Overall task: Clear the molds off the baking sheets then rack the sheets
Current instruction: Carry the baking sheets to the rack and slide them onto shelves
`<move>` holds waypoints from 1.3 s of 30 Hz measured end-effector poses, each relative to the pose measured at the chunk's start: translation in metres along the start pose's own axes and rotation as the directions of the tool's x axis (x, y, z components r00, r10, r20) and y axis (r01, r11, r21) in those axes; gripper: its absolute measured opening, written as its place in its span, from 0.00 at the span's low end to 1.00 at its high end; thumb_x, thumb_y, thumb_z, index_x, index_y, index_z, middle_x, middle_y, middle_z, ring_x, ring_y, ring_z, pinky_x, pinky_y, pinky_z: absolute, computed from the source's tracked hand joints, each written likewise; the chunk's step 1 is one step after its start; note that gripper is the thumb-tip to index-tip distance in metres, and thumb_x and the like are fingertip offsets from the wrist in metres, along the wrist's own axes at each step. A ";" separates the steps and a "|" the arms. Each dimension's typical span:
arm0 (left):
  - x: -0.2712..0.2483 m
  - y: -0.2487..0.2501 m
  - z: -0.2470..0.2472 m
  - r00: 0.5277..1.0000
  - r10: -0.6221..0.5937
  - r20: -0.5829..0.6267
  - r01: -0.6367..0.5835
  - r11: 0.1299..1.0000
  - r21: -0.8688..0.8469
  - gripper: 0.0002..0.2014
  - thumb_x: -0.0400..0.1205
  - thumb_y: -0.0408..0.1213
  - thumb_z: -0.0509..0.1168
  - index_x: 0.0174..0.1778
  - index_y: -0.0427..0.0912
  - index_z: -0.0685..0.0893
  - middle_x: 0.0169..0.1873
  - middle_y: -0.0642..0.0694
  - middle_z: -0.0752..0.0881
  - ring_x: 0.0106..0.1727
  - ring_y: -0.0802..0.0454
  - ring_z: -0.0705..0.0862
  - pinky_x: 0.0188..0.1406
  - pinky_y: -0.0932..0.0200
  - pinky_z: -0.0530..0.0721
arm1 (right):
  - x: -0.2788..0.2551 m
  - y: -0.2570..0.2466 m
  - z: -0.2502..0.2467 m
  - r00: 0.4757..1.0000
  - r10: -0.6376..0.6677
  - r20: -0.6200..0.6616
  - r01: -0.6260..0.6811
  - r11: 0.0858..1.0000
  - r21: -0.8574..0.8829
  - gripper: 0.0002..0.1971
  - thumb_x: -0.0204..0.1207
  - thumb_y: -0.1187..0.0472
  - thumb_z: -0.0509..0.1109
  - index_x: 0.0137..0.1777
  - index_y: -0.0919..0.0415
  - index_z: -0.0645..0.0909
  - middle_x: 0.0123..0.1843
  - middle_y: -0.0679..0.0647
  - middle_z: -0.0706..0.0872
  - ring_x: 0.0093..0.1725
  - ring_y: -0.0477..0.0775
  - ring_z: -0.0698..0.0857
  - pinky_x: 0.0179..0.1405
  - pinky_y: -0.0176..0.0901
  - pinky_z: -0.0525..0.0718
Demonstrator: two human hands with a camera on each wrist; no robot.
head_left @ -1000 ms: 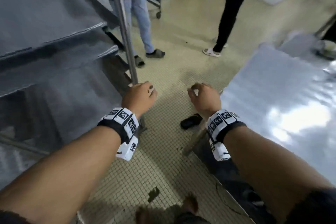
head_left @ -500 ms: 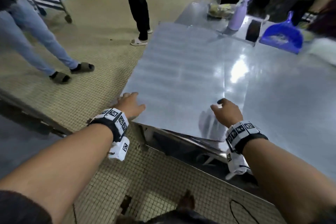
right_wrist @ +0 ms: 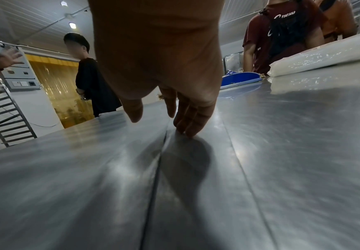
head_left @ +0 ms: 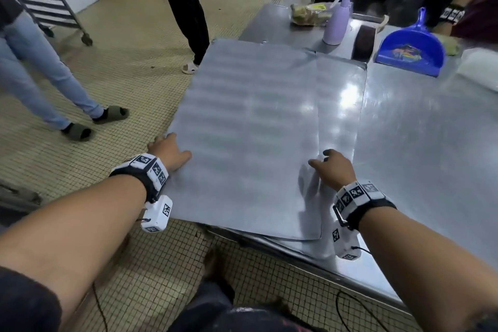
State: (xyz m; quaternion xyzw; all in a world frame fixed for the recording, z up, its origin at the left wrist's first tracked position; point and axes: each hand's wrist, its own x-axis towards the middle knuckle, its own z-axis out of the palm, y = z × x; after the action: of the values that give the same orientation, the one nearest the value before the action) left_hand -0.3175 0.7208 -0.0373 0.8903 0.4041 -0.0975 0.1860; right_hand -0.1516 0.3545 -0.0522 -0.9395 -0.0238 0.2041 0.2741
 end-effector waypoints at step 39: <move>0.190 0.063 -0.014 0.981 0.195 0.017 -0.131 0.716 -0.686 0.25 0.70 0.34 0.77 0.63 0.43 0.80 0.55 0.46 0.89 0.54 0.44 0.89 0.60 0.43 0.88 | 0.107 -0.030 -0.014 0.960 0.246 -0.134 -0.147 0.850 0.506 0.26 0.65 0.71 0.81 0.62 0.57 0.81 0.55 0.61 0.90 0.56 0.62 0.88 0.61 0.54 0.84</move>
State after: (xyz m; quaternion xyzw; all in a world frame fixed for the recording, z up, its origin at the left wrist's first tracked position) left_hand -0.1457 0.8181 -0.0701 0.7868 0.3230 0.0352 0.5248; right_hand -0.0464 0.3893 -0.0650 -0.8517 0.1521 0.1379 0.4822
